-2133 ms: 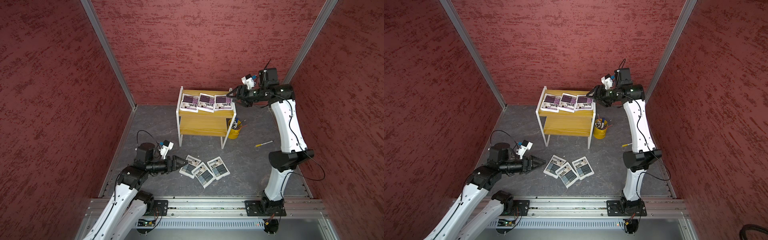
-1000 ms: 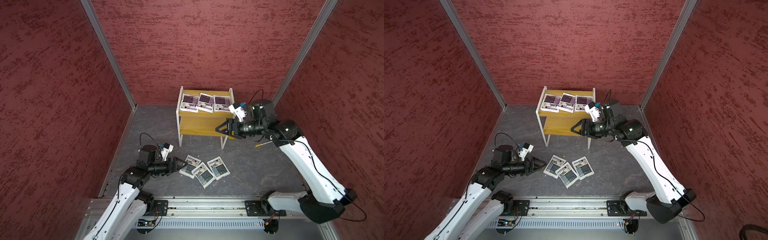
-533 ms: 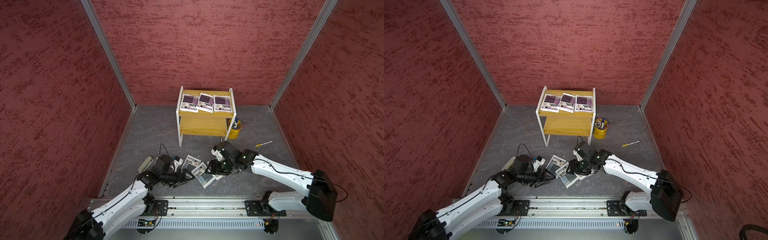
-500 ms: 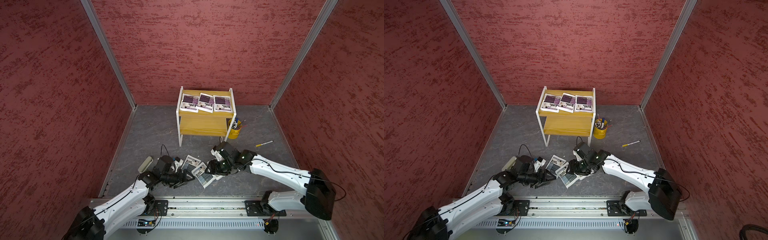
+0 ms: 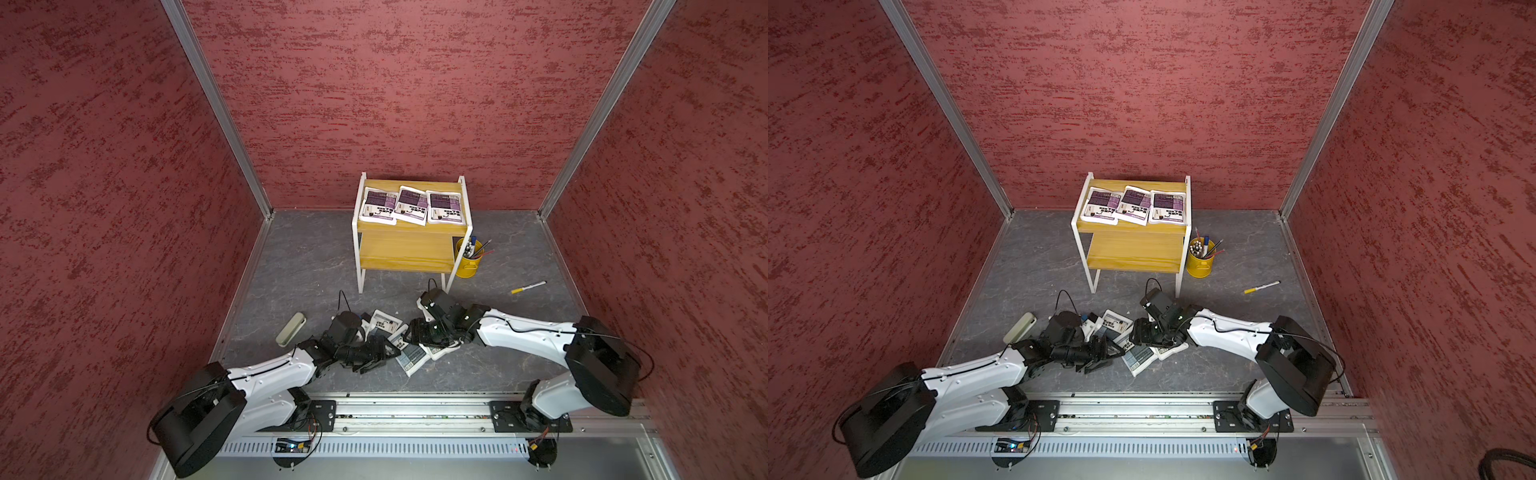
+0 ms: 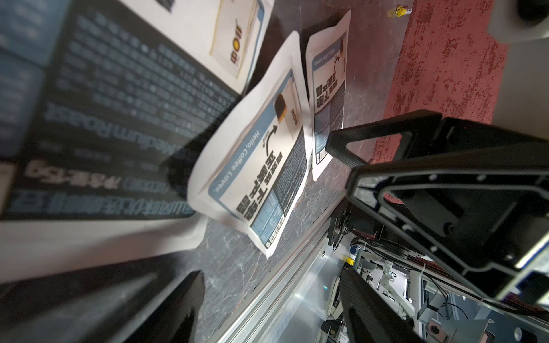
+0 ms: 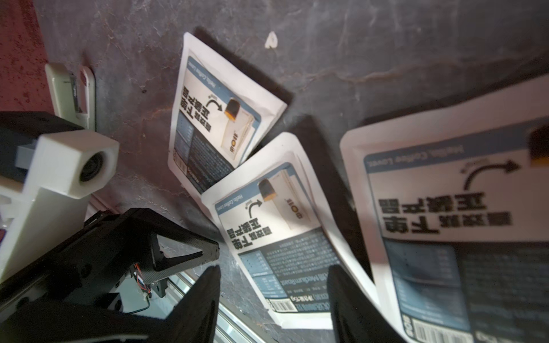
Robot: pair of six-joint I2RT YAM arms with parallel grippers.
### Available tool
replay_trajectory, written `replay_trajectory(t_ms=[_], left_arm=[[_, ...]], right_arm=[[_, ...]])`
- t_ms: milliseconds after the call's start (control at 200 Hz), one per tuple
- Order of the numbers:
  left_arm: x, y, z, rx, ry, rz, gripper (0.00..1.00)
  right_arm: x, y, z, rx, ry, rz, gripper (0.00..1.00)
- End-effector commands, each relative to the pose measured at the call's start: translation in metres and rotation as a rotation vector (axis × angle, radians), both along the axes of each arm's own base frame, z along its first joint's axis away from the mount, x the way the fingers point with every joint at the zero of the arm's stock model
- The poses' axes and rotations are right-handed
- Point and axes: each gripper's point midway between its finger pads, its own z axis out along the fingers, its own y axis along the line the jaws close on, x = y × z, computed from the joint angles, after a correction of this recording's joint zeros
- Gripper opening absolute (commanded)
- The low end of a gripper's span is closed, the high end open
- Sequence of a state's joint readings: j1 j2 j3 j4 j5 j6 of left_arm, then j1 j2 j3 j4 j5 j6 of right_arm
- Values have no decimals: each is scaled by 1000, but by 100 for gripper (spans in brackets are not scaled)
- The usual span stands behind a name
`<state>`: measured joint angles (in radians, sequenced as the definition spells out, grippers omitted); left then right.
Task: Place the bagged coffee beans on the shelf by color
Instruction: Pick up the bagged coffee beans at the center of the board.
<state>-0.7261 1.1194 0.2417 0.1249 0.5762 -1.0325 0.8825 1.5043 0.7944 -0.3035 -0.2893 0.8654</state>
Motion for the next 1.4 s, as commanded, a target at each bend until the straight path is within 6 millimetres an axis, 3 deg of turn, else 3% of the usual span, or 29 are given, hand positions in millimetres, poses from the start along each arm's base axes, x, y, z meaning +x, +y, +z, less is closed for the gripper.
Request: replay_trajectory(t_ms=[0, 220, 431, 832, 902, 1007, 1297, 1393], left_arm=[[5, -4, 1, -20, -30, 19, 75], [4, -5, -6, -7, -21, 27, 74], [4, -8, -12, -1, -13, 24, 73], [4, -6, -17, 14, -14, 39, 69], [5, -6, -18, 15, -15, 42, 67], [5, -5, -19, 18, -11, 44, 53], [3, -2, -20, 30, -8, 48, 44], [2, -1, -19, 32, -11, 46, 34]], right_arm=[[12, -2, -1, -6, -45, -41, 61], [14, -16, -16, -47, -24, -68, 61], [7, -16, -31, -58, 25, -46, 62], [-30, 0, -43, 17, 126, 31, 61], [-37, 1, -46, 23, 140, 33, 61], [-43, -1, -51, 24, 154, 24, 61], [-44, -4, -50, 20, 151, 17, 62], [-43, -4, -48, 24, 148, 15, 62]])
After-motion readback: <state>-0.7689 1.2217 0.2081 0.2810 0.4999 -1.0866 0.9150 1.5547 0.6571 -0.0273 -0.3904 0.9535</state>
